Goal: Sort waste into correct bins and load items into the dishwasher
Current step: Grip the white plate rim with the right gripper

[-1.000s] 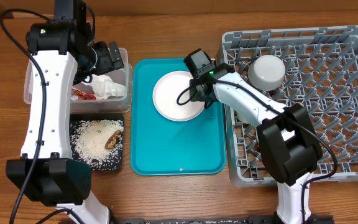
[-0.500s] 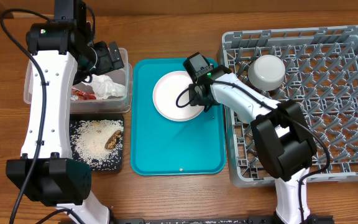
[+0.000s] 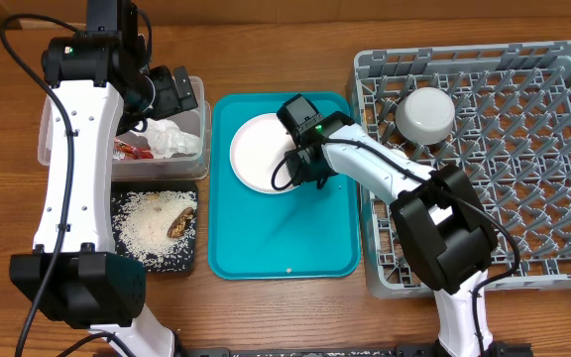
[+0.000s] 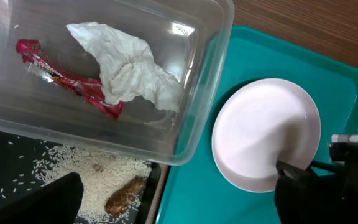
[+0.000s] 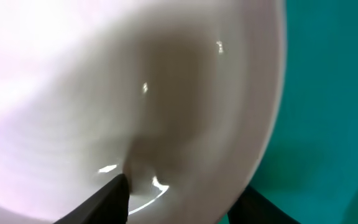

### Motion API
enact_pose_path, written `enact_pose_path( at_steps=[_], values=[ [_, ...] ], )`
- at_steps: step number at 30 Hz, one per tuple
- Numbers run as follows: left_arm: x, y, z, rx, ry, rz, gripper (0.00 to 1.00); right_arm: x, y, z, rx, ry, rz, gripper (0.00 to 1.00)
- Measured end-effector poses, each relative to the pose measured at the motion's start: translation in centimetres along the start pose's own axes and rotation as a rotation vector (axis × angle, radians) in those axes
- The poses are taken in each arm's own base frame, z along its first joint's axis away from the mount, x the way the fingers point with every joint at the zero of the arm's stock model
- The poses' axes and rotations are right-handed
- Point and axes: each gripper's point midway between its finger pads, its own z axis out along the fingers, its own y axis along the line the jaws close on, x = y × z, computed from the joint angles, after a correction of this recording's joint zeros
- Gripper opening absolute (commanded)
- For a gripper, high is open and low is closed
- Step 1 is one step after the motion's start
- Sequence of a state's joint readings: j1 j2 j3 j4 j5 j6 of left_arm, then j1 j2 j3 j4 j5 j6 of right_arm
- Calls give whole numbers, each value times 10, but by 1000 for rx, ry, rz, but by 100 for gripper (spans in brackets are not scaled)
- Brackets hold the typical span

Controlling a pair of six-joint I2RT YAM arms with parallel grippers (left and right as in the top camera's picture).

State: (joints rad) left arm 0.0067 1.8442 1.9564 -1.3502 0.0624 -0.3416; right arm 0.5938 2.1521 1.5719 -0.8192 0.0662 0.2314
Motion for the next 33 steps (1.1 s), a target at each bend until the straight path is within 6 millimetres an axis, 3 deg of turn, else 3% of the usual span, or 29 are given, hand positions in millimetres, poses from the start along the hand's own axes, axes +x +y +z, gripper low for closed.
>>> enact_pose_path(
  at_steps=[14, 18, 27, 33],
  values=[
    [0, 0, 0, 0, 0, 0, 100, -46, -26, -2, 30, -169, 88, 55],
    [0, 0, 0, 0, 0, 0, 100, -49, -24, -3, 17, -179, 97, 44],
    [0, 0, 0, 0, 0, 0, 100, -48, -23, -3, 6, -176, 119, 41],
    [0, 0, 0, 0, 0, 0, 100, -43, -24, -2, 9, -155, 146, 34]
  ],
)
